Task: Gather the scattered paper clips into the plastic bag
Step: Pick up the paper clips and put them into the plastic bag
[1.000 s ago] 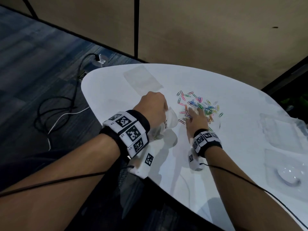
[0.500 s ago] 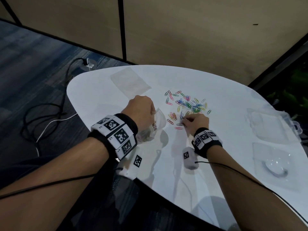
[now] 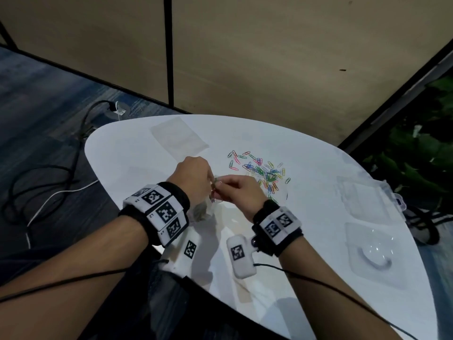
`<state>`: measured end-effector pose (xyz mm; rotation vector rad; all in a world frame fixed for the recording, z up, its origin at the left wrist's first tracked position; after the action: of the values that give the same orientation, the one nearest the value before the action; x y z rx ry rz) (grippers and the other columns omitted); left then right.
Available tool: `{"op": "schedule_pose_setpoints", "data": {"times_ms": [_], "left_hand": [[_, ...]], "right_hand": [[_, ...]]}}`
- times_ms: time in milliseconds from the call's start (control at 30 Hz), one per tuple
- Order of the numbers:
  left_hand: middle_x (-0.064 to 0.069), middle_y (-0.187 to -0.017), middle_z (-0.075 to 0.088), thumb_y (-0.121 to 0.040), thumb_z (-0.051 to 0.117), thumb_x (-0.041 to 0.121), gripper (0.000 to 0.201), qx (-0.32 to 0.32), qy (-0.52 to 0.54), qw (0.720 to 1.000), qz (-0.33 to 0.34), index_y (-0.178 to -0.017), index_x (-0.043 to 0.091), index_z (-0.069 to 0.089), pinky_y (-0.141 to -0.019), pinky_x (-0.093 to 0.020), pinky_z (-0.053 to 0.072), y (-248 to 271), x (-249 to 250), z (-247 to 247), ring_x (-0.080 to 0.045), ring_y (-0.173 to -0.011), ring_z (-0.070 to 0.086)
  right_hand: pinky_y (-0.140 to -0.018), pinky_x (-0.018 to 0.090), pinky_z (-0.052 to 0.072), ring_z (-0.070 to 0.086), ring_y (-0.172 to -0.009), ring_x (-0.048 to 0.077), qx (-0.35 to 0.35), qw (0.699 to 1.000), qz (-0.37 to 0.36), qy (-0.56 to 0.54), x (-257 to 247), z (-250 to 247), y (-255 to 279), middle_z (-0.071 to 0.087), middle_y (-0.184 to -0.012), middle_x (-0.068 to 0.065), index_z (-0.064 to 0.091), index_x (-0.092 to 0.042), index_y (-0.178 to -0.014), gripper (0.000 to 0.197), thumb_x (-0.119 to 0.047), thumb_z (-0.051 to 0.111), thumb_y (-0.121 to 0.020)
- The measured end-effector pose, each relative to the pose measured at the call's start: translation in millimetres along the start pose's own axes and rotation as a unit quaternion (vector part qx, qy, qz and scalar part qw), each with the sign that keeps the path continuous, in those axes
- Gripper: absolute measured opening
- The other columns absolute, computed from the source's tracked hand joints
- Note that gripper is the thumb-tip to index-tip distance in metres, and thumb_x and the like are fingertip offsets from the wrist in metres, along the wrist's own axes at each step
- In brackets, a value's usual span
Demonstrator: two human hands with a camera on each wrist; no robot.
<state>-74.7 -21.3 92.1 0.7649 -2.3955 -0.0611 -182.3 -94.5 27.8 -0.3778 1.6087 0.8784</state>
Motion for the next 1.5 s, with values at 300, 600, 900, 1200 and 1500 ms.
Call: {"op": "schedule_pose_setpoints", "data": {"times_ms": [300, 600, 900, 1200, 1500], "left_hand": [[-0.005, -0.107, 0.072, -0.089, 0.057, 0.009, 0.024, 0.0, 0.017, 1.0, 0.004, -0.096, 0.019, 0.078, -0.086, -0.036, 0.057, 2.3, -4.5, -5.7, -0.026, -0.098, 0.066], [-0.004, -0.113, 0.069, -0.091, 0.055, 0.008, 0.027, 0.016, 0.026, 0.999, -0.013, -0.105, 0.018, 0.075, -0.087, -0.03, 0.053, -0.7, -19.4, -12.6, -0.025, -0.104, 0.064], [-0.004, -0.116, 0.068, -0.09, 0.053, 0.006, 0.03, 0.015, 0.018, 1.0, -0.003, -0.107, 0.018, 0.074, -0.083, -0.031, 0.052, -3.6, -24.1, -12.4, -0.025, -0.103, 0.063], [-0.004, -0.114, 0.068, -0.09, 0.053, 0.007, 0.029, 0.011, 0.011, 1.0, -0.001, -0.106, 0.019, 0.074, -0.079, -0.025, 0.046, -2.8, -22.7, -11.3, -0.026, -0.102, 0.063], [-0.005, -0.112, 0.068, -0.091, 0.054, 0.008, 0.025, 0.007, 0.003, 1.0, -0.004, -0.104, 0.018, 0.073, -0.076, -0.025, 0.045, -3.6, -16.5, -9.6, -0.022, -0.091, 0.059]], "right_hand": [[-0.076, 0.035, 0.059, 0.07, -0.074, 0.019, 0.089, 0.899, -0.119, 0.413, -27.3, 19.7, -0.3, 0.076, -0.081, 0.003, 0.078, -0.019, -0.093, 0.018, -0.014, 0.063, -0.085], [-0.075, 0.027, 0.059, 0.072, -0.083, 0.017, 0.069, 0.96, -0.16, 0.219, -49.8, -17.1, 4.4, 0.076, -0.089, 0.003, 0.076, -0.016, -0.084, 0.032, 0.004, 0.051, -0.086], [-0.12, 0.047, 0.021, 0.012, -0.149, 0.027, -0.106, 0.737, -0.049, 0.666, 66.4, -30.3, -46.9, 0.009, -0.163, 0.009, 0.017, -0.013, -0.154, 0.056, -0.032, 0.03, -0.102], [-0.119, 0.056, 0.01, 0.0, -0.151, 0.031, -0.055, 0.604, -0.116, 0.786, 90.9, -100.7, -13.0, -0.002, -0.164, -0.002, 0.002, -0.025, -0.155, 0.056, -0.037, 0.018, -0.104], [-0.104, 0.041, 0.043, 0.04, -0.133, 0.037, -0.034, 0.656, -0.081, 0.749, 86.9, -122.4, -27.4, 0.031, -0.154, 0.015, 0.03, -0.008, -0.149, 0.056, -0.006, 0.046, -0.095]]}}
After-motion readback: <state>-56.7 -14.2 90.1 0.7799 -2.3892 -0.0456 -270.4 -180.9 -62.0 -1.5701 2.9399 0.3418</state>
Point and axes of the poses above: each hand's wrist, its own y-axis away from the middle knuckle, its own z-axis out of the palm, x = y × z, the point moved 8 cm from there along -y, towards the middle knuckle
